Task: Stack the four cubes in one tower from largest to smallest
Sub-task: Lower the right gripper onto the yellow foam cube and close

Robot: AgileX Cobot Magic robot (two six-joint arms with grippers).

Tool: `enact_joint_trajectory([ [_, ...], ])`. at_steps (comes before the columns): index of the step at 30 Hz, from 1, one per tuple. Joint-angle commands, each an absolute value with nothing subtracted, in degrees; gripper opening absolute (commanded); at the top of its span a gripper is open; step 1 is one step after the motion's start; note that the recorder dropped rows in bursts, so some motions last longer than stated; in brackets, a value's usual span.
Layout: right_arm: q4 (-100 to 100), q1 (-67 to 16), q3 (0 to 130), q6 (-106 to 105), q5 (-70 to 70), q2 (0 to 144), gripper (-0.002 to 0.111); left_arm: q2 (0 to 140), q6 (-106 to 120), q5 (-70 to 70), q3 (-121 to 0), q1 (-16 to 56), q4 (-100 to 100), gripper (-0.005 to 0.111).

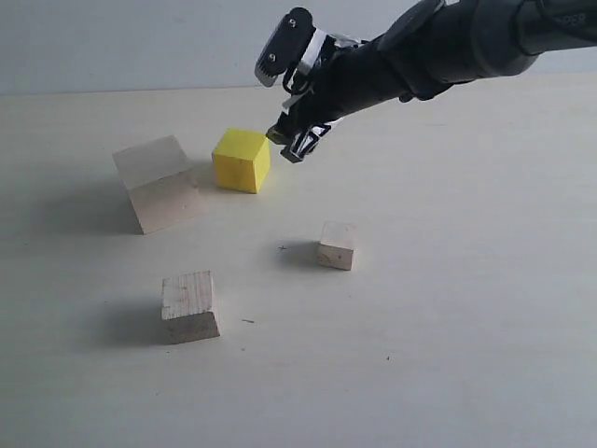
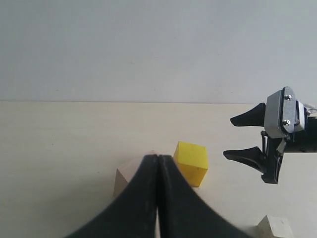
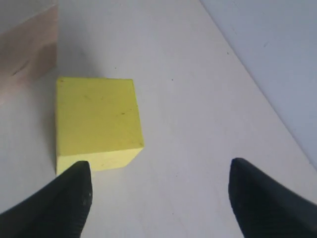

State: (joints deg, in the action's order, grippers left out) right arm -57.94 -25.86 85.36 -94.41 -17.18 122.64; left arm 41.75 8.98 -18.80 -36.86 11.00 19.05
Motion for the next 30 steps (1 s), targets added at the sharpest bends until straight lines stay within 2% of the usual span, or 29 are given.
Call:
enact_joint_trajectory([
  [1, -60.99, -25.95, 88.7, -94.28, -21.07, 123.9, 0.073, 41.92, 8.97, -18.01, -36.67, 11.39, 19.99, 0.0],
  [24, -61.17, -26.64, 100.97, -94.24, -33.3, 134.13, 0.073, 41.92, 9.23, -18.01, -36.67, 11.39, 19.89, 0.0],
  [30, -59.29, -26.64, 100.99, -93.87, -31.73, 135.38, 0.073, 41.92, 9.37, -18.01, -36.67, 11.39, 19.89, 0.0],
])
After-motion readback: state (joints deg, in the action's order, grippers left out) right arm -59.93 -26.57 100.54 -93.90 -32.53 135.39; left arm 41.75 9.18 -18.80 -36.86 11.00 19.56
